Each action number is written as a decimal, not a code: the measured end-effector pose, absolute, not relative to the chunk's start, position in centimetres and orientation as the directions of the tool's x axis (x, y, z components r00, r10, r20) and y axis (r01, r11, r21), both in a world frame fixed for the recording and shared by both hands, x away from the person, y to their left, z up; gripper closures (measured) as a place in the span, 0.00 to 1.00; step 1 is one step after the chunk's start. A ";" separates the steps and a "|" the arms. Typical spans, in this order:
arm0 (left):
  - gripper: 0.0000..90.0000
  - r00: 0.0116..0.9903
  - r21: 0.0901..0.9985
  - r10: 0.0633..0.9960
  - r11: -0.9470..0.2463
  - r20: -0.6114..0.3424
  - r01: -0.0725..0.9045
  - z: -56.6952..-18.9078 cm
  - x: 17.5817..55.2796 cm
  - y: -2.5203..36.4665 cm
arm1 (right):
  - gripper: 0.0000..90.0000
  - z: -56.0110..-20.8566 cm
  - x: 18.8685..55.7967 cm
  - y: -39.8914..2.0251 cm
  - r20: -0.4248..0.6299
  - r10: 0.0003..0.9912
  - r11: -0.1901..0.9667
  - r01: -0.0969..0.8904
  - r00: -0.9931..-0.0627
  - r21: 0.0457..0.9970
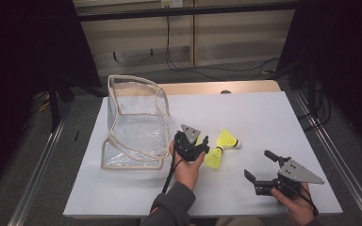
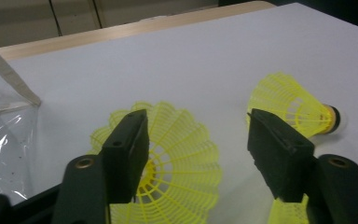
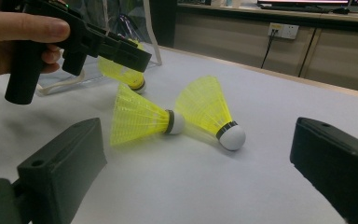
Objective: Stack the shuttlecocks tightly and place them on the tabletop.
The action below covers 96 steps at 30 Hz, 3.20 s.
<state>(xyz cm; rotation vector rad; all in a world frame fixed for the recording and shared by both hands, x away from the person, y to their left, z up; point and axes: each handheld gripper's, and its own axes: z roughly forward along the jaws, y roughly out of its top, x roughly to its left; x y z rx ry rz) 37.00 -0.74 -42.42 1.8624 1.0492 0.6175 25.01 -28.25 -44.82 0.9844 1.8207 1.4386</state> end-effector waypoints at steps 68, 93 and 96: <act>0.94 0.591 0.817 0.800 -0.270 -0.104 0.510 -41.7 40.7 -2.4 | 0.03 -44.8 25.0 -28.4 -0.014 0.839 0.133 0.179 -0.544 0.975; 0.70 0.588 0.803 0.808 -0.334 -0.025 0.493 -41.6 41.9 -2.1 | 0.03 -44.8 25.0 -28.5 -0.013 0.838 0.133 0.181 -0.545 0.974; 0.69 0.593 0.797 0.805 -0.354 -0.006 0.489 -41.8 42.0 -2.2 | 0.03 -44.8 25.0 -28.5 -0.012 0.839 0.132 0.182 -0.544 0.974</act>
